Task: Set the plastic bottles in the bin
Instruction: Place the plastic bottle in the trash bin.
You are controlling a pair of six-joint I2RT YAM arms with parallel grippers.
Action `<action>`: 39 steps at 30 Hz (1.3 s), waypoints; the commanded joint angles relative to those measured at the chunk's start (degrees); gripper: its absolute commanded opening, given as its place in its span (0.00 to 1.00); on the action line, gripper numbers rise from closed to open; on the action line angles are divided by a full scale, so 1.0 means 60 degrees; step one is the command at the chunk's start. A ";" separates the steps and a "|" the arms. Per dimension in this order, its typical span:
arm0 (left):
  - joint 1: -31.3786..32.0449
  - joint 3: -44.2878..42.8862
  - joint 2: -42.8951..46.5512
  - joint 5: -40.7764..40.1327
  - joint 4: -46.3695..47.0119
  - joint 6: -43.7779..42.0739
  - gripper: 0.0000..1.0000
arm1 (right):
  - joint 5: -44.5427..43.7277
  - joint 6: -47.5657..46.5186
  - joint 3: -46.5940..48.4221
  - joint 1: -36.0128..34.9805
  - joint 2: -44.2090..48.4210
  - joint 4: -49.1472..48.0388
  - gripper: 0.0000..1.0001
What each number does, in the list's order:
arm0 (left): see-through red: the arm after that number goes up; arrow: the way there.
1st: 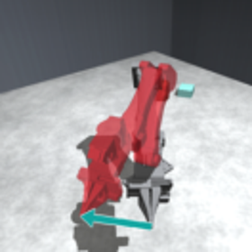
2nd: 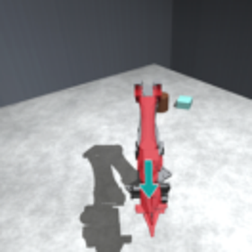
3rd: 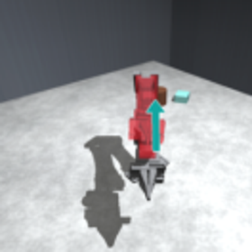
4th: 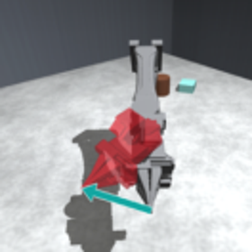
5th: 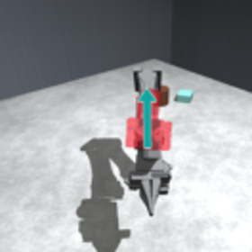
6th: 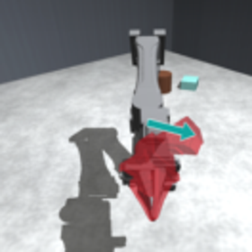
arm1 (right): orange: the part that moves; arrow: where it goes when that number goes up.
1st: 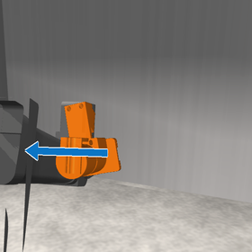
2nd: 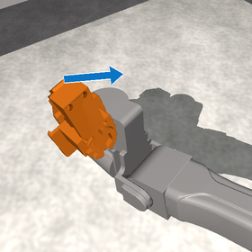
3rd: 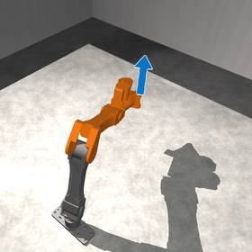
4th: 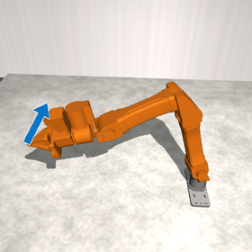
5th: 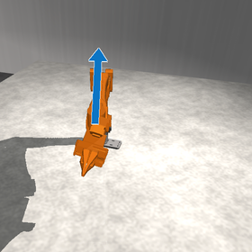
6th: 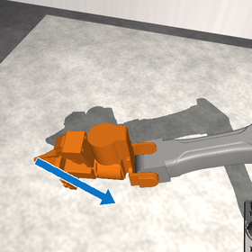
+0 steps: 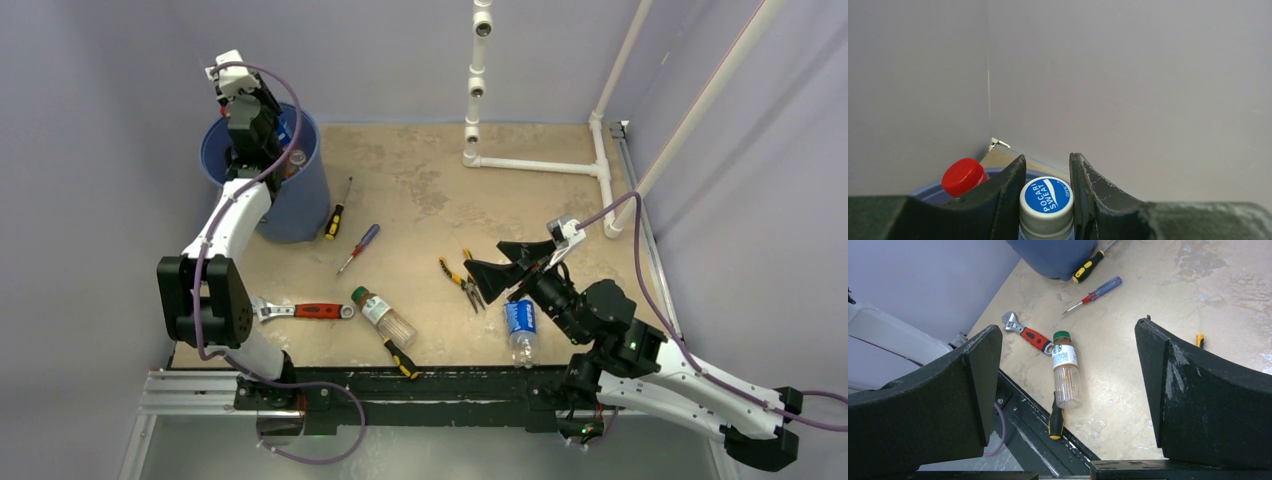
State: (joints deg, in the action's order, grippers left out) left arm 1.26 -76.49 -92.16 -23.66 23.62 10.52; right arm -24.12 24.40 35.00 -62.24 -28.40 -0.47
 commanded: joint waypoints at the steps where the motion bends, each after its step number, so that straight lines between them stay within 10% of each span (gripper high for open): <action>1: 0.0040 0.0770 0.0230 0.0297 -0.0137 0.0366 0.00 | -0.0030 -0.0010 -0.0004 -0.0013 -0.0123 -0.0226 0.99; 17: 0.0030 0.2207 0.1037 0.0339 0.0222 0.0846 0.00 | -0.0023 -0.0039 -0.0042 -0.0014 -0.0211 -0.0239 0.99; 34: 0.0032 0.1250 0.2348 -0.0961 -0.0705 0.0536 0.92 | -0.0217 -0.0099 0.0361 -0.0013 -0.0279 -0.0241 0.99; 39: 0.0120 0.0532 0.3232 -0.0870 -0.2276 0.1734 0.99 | -0.0287 0.0069 0.0436 -0.0020 -0.0230 0.0047 0.99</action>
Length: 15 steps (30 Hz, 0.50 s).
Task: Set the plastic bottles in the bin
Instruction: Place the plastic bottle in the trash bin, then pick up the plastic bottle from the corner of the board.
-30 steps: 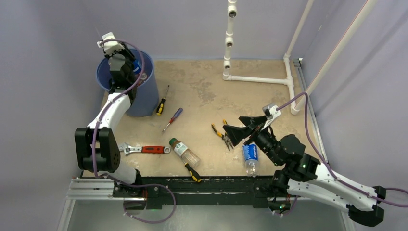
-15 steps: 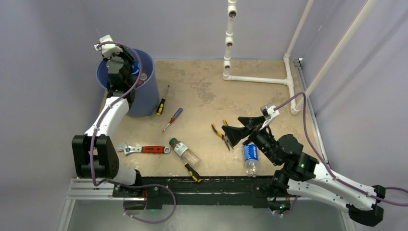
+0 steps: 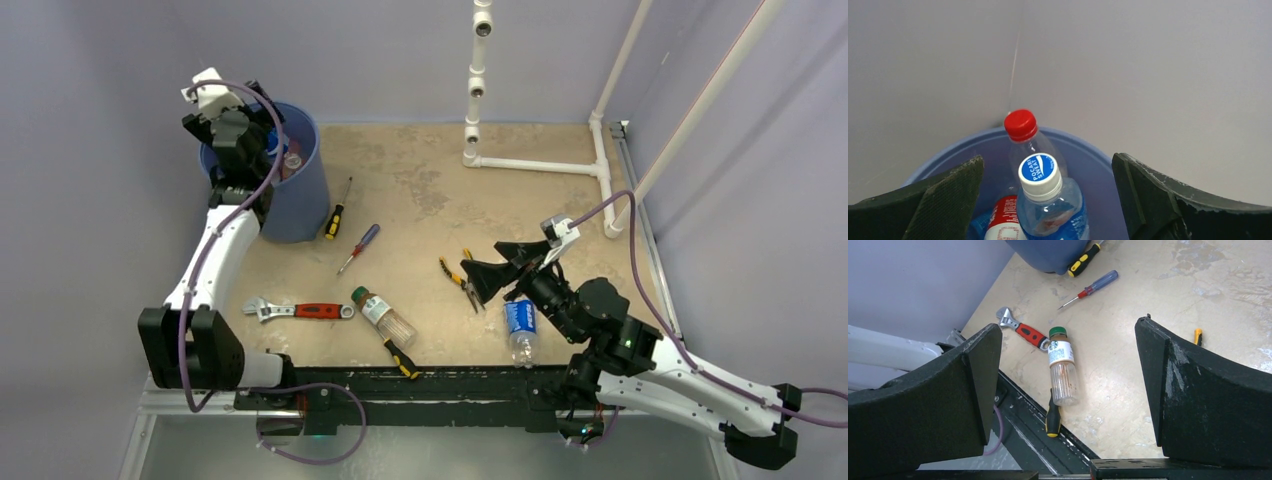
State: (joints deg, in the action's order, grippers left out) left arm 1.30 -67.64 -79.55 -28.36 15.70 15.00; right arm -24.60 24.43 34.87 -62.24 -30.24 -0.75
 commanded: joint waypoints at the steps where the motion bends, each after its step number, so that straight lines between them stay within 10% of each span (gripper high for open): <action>1: 0.0163 -0.0957 0.1393 0.0129 -0.1190 0.1246 0.99 | -0.0247 0.0117 0.0457 -0.0014 0.0058 0.0109 0.99; 9: 0.1587 -0.0889 0.2819 0.3262 -0.3870 0.2831 0.99 | -0.2297 0.1719 0.0877 0.0074 -0.1762 0.1898 0.99; 15: 0.4222 -0.0334 0.2433 0.3402 -0.4914 0.2465 0.99 | -0.0213 0.2470 0.0861 0.1800 -0.3253 0.2250 0.99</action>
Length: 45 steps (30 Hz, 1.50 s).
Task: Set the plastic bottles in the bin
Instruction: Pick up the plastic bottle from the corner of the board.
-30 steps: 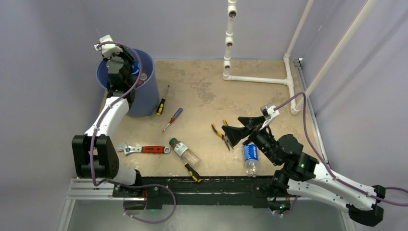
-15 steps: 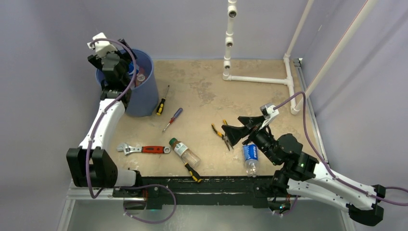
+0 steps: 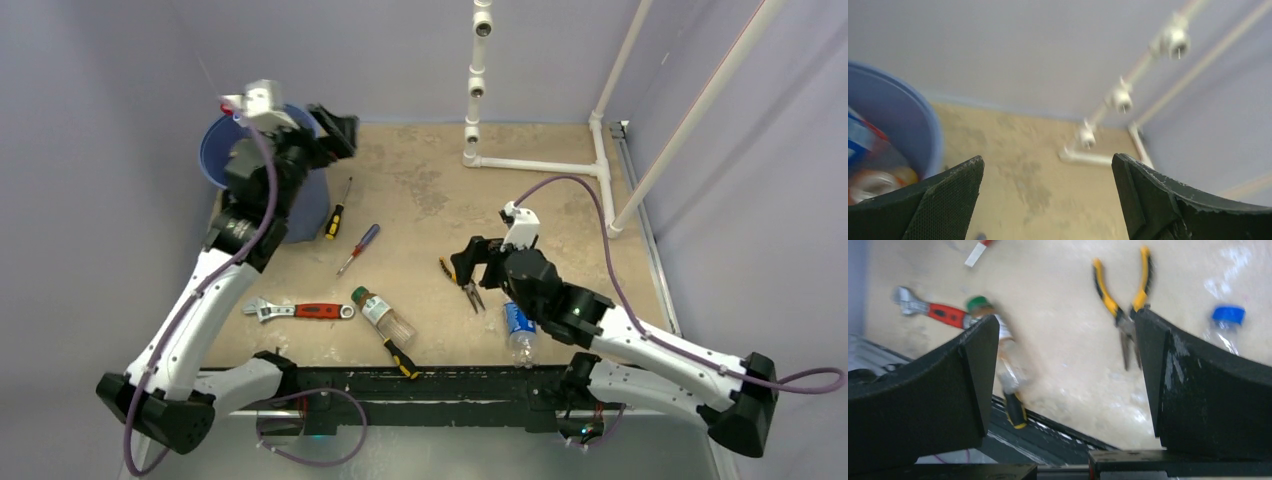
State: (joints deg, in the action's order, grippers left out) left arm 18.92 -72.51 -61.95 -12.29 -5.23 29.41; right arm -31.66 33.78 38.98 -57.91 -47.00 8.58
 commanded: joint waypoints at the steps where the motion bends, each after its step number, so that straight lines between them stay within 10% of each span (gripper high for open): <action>1: 0.1652 0.0701 -0.0457 0.0627 -0.1451 0.0020 0.99 | 0.1013 0.1129 0.0112 0.1347 -0.0466 0.0835 0.99; 19: 0.2813 0.3415 0.0419 0.1075 -0.0930 0.0267 0.99 | 0.1640 0.2663 -0.0814 0.5260 -0.2101 0.2016 0.99; 36: 0.2914 0.3659 0.0653 0.1537 -0.0579 0.0500 0.97 | 0.3497 0.2869 -0.1868 0.5332 -0.2758 0.1208 0.90; 45: 0.2912 0.3654 0.0449 0.1629 -0.0548 0.0562 0.96 | 0.3856 0.2622 -0.1992 0.5340 -0.2900 0.0476 0.66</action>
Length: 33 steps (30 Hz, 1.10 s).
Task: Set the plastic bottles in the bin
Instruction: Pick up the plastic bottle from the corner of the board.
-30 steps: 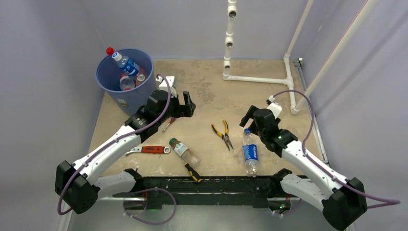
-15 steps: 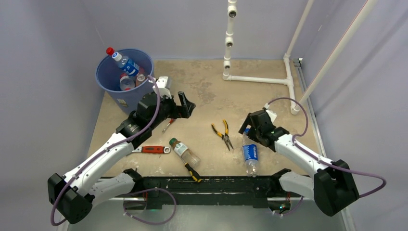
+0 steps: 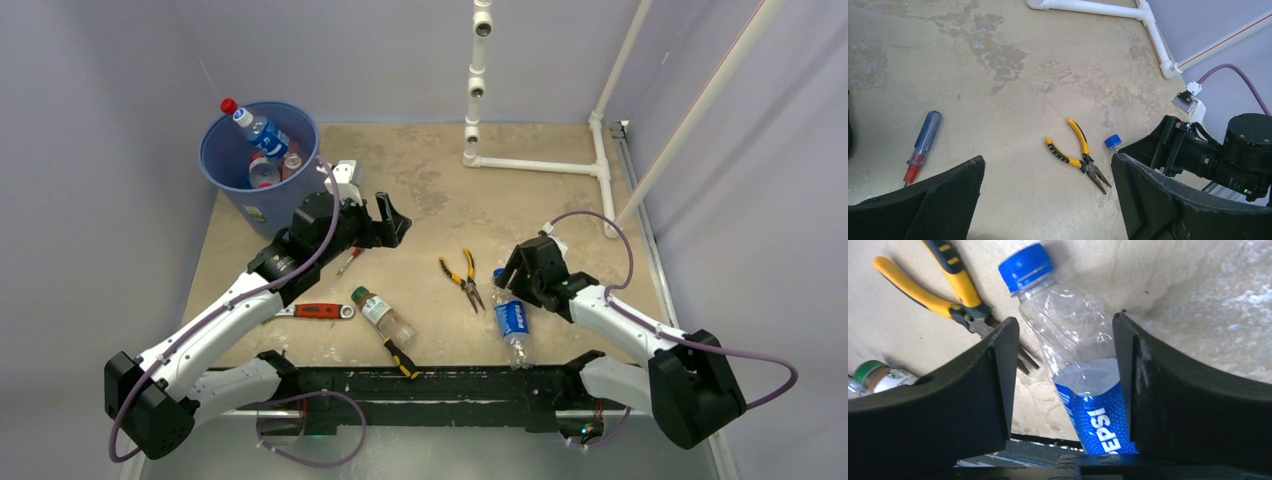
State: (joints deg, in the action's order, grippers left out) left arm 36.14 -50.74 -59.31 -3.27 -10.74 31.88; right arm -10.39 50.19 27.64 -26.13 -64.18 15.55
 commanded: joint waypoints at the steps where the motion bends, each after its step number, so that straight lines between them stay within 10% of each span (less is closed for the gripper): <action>1: 0.0048 0.0033 0.0008 0.0102 0.0370 0.0147 0.96 | 0.0355 -0.0162 -0.0108 0.0035 -0.0060 -0.0781 0.62; 9: 0.0069 0.0051 -0.0141 -0.0006 0.0355 0.0134 0.96 | 0.0549 -0.0462 -0.0040 0.0034 -0.0119 -0.1075 0.49; 16: 0.0060 0.0003 -0.0212 0.0001 0.0309 0.0128 0.96 | 0.0160 -0.0747 0.0252 0.0034 0.0359 0.0057 0.76; 33: 0.0070 0.0033 -0.0180 0.0186 0.0383 0.0219 0.96 | 0.0431 -0.0748 0.0117 0.0019 -0.0277 -0.0256 0.32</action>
State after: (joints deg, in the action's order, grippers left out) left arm 36.14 -50.72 -60.90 -3.18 -10.72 32.38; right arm -7.73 46.76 27.64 -26.13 -64.53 13.52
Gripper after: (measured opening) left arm 0.963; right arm 0.365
